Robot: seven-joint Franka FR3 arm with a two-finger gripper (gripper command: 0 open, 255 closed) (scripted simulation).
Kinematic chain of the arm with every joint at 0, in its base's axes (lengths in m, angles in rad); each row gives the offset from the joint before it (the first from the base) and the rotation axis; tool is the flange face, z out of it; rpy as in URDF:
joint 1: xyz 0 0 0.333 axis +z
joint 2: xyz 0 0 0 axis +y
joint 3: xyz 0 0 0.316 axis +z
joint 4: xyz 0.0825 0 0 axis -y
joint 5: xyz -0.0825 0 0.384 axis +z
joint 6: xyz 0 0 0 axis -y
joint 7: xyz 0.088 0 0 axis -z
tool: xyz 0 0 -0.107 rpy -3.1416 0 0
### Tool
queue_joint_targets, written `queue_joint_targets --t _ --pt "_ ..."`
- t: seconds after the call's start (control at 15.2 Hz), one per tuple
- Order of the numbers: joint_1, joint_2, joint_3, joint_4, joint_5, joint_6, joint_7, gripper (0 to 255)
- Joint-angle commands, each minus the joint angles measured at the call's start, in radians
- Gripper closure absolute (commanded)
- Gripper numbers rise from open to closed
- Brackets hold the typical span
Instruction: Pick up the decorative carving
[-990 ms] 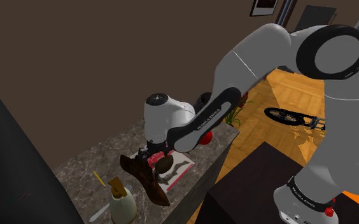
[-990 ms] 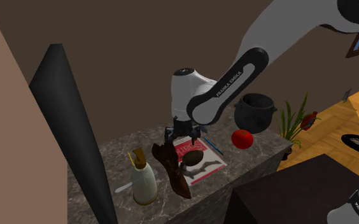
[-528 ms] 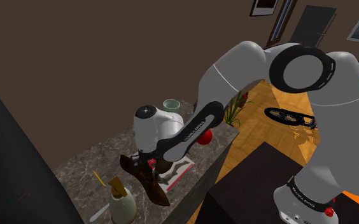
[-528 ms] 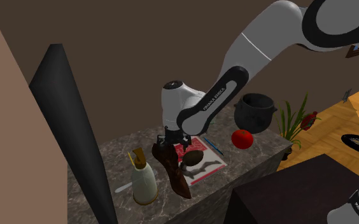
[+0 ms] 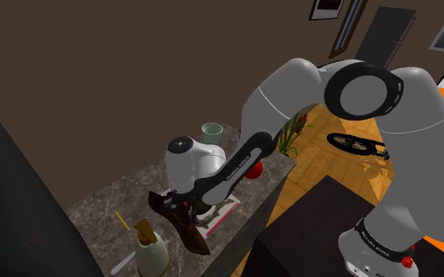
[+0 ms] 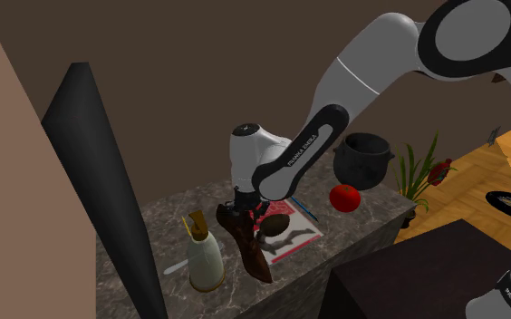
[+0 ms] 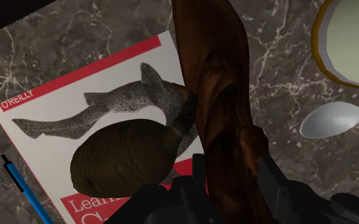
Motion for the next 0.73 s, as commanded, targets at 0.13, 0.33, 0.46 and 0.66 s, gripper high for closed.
queue_joint_targets --t 0.13,0.33,0.46,0.66 --pt "0.001 0.001 0.000 0.001 0.000 0.001 0.000 255" --pt "0.001 0.002 0.000 0.001 0.000 0.001 0.000 255" --pt "-0.004 -0.010 0.004 -0.004 0.004 -0.006 -0.004 255" --pt "-0.015 -0.043 0.019 -0.015 0.018 -0.028 -0.015 255"
